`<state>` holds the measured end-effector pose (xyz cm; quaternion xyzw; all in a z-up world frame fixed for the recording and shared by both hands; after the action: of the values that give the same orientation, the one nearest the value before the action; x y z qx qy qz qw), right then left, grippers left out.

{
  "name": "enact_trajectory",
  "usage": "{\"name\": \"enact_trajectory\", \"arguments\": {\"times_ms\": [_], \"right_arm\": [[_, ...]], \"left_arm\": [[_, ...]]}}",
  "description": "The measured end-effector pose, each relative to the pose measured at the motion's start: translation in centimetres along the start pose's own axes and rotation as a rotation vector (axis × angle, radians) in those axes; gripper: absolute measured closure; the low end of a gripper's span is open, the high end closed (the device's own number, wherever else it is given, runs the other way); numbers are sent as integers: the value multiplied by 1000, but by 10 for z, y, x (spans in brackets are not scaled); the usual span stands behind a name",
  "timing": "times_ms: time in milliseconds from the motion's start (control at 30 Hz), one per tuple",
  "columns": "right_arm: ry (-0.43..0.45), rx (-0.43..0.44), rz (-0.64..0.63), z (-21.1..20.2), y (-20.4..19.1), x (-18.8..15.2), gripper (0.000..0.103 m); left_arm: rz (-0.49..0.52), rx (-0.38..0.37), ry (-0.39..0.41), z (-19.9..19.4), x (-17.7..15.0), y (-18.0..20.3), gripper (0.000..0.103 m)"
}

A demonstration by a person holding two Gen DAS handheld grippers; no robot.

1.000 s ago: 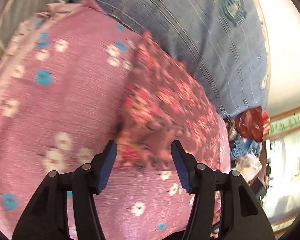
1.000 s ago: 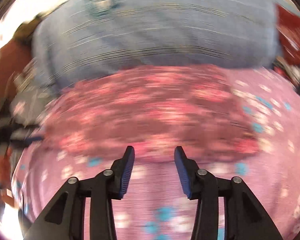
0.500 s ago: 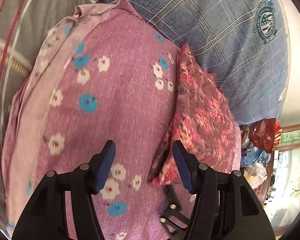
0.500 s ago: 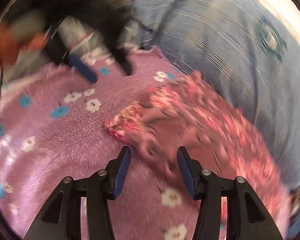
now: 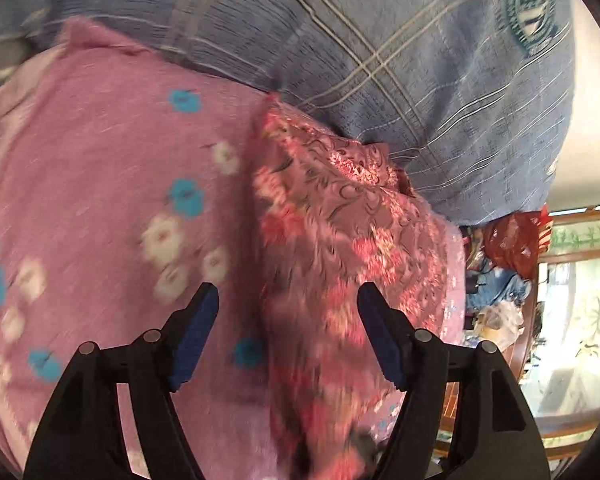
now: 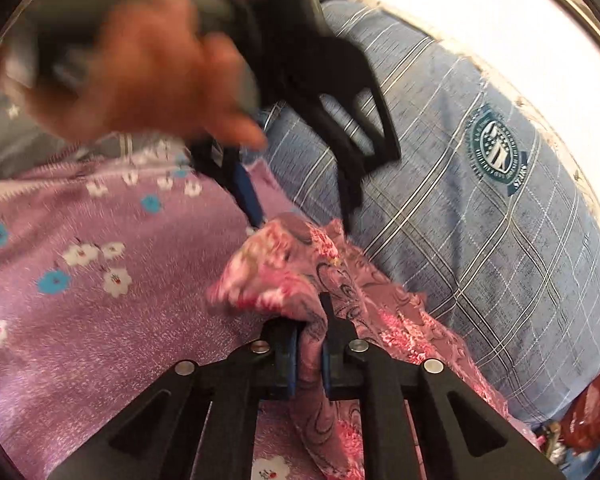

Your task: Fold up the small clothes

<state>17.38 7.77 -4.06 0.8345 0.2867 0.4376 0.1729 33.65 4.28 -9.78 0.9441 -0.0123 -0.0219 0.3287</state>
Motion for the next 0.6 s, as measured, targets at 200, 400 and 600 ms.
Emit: {"name": "enact_trajectory", "arguments": {"times_ms": [200,400,600], "right_arm": [[23,49,19,-11,2,-6,96],[39,98,62,-12,10,-10,97],[85,114,168,-34,38,-10,98]], "left_arm": [[61,119,11,26,19,10,82],[169,236,108,12,13,31,96],[208,202,168,-13,5,76,96]]}}
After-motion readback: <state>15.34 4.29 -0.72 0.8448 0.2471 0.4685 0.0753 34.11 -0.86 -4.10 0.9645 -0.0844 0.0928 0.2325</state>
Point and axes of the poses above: each gripper's, at about its wrist camera, not at the fingertips, and z roughly the way its jaws point, y to its right, x to its top, the point moved 10 cm from there along z, roughly the way its jaws point, and after that the axes turned 7 degrees about -y, right-handed, at the moved point
